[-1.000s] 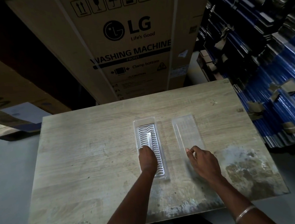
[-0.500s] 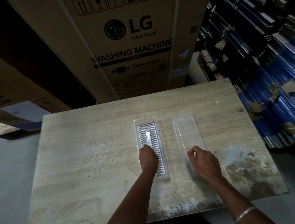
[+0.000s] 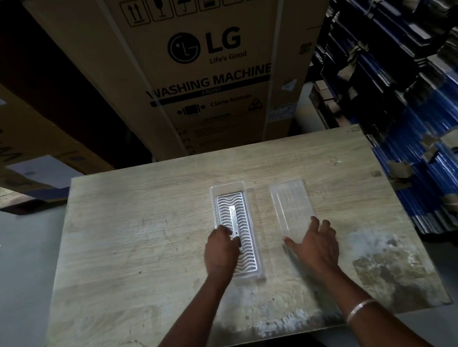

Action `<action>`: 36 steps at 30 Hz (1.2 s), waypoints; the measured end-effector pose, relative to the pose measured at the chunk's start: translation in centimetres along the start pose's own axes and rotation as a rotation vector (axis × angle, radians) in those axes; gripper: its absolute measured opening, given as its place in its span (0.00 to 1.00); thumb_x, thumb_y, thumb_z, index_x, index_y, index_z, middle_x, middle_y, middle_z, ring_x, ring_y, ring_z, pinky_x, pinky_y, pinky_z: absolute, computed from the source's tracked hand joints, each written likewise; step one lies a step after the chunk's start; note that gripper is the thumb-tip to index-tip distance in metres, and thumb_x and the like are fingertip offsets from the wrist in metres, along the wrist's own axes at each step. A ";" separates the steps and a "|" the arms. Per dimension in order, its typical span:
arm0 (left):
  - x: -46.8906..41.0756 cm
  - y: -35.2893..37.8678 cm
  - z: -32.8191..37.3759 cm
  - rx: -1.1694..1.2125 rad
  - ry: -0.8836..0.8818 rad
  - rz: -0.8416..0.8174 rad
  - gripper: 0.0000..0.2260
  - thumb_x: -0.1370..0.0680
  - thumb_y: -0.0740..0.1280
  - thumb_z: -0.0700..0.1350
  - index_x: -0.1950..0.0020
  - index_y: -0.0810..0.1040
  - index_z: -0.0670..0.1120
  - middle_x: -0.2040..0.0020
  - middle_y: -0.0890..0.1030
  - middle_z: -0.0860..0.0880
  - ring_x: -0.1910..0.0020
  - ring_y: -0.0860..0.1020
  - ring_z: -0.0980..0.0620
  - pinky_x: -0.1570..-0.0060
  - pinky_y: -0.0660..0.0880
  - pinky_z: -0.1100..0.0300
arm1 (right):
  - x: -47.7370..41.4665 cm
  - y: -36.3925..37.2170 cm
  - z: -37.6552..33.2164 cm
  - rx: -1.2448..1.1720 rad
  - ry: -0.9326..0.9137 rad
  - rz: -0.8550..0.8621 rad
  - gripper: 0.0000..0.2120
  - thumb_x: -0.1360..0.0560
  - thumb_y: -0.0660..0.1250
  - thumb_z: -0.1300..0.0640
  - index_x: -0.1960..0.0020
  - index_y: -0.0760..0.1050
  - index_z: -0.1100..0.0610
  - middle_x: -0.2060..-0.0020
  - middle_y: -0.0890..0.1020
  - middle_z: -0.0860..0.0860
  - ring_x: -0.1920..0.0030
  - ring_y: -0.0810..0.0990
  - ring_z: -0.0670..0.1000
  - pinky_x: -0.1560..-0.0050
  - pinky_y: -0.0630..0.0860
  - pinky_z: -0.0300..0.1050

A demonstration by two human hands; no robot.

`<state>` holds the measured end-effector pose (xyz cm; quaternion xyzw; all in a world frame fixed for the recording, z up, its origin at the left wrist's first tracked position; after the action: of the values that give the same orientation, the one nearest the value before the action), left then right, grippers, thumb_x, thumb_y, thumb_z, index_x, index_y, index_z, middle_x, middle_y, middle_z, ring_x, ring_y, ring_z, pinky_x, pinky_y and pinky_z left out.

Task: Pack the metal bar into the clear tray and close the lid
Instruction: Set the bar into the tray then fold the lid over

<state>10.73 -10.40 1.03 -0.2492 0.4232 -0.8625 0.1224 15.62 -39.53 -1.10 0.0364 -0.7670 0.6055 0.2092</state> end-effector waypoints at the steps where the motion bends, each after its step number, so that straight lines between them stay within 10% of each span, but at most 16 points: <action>1: 0.4 -1.2 -0.6 0.008 0.018 0.038 0.07 0.25 0.72 0.45 0.49 0.79 0.46 0.54 0.82 0.49 0.55 0.81 0.47 0.58 0.74 0.57 | -0.1 0.0 -0.4 -0.011 0.021 -0.001 0.51 0.36 0.67 0.28 0.25 0.57 0.58 0.30 0.66 0.62 0.34 0.69 0.63 0.37 0.73 0.59; 9: 2.7 -2.5 -8.8 0.255 -0.081 0.013 0.03 0.23 0.73 0.44 0.51 0.81 0.48 0.59 0.84 0.52 0.67 0.82 0.54 0.63 0.73 0.61 | -2.2 0.9 -1.0 0.018 0.084 -0.040 0.49 0.37 0.73 0.31 0.28 0.59 0.57 0.34 0.69 0.61 0.36 0.71 0.62 0.45 0.76 0.55; 17: 4.4 2.0 -11.8 0.717 -0.331 -0.176 0.07 0.20 0.71 0.43 0.43 0.85 0.46 0.53 0.87 0.46 0.54 0.86 0.43 0.47 0.85 0.48 | -2.6 1.4 -0.7 0.042 0.089 -0.025 0.51 0.40 0.76 0.33 0.30 0.58 0.57 0.36 0.69 0.61 0.37 0.70 0.63 0.48 0.77 0.57; 36: 3.0 1.6 -9.4 0.835 -0.286 -0.249 0.10 0.16 0.62 0.41 0.41 0.83 0.46 0.51 0.86 0.41 0.57 0.84 0.47 0.53 0.85 0.56 | 5.6 0.8 -15.0 -0.093 -0.099 -0.158 0.51 0.40 0.70 0.28 0.25 0.51 0.43 0.35 0.64 0.62 0.37 0.65 0.63 0.43 0.72 0.58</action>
<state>3.13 -6.35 -4.09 -0.3439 -0.0150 -0.9243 0.1649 14.43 -24.06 2.91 0.1169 -0.7985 0.5483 0.2195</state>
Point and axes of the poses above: each hand's wrist, its own x-axis away from the middle knuckle, its own y-axis out of the palm, z = x × y, the point moved 10 cm from there along -x, towards the middle knuckle
